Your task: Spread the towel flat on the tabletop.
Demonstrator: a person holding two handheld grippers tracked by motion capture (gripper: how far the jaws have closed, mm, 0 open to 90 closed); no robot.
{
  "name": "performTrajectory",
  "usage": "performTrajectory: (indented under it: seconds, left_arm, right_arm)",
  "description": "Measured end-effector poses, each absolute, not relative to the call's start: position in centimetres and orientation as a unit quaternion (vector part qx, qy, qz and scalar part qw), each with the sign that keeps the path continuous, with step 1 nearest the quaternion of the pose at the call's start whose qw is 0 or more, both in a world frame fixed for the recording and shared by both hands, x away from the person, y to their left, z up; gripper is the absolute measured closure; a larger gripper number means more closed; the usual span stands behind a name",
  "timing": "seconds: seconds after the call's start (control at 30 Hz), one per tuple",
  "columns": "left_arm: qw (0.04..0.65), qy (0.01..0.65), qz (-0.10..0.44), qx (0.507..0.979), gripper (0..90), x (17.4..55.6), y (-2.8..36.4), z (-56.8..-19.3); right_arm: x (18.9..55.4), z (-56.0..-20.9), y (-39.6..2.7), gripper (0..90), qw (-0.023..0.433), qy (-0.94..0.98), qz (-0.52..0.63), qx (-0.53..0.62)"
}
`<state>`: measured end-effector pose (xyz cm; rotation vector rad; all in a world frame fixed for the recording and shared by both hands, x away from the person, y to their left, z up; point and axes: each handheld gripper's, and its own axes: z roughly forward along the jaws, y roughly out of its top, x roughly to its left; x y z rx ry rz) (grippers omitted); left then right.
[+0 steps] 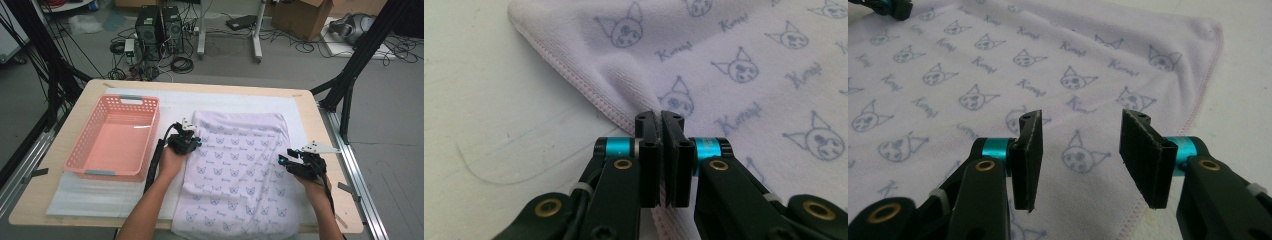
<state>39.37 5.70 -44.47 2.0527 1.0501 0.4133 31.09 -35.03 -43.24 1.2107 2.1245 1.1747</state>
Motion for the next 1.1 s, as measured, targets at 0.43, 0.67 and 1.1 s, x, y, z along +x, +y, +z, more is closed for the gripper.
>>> performTrajectory:
  seconds: [0.43,0.67,1.1]
  left_arm:
    - [0.408,0.480,0.186,0.754,86.4,40.6,7.2,-44.7]
    - [0.413,0.490,0.181,0.746,86.4,40.9,7.2,-45.1]
    - [0.427,0.536,0.200,0.701,86.6,42.7,7.3,-44.7]
  right_arm:
    - [32.7,-45.0,-33.6,44.3,0.231,0.771,0.360,0.472]
    - [32.8,-44.9,-33.4,80.1,0.212,0.775,0.364,0.472]
    - [36.6,-44.4,-33.8,88.7,0.251,0.767,0.366,0.463]
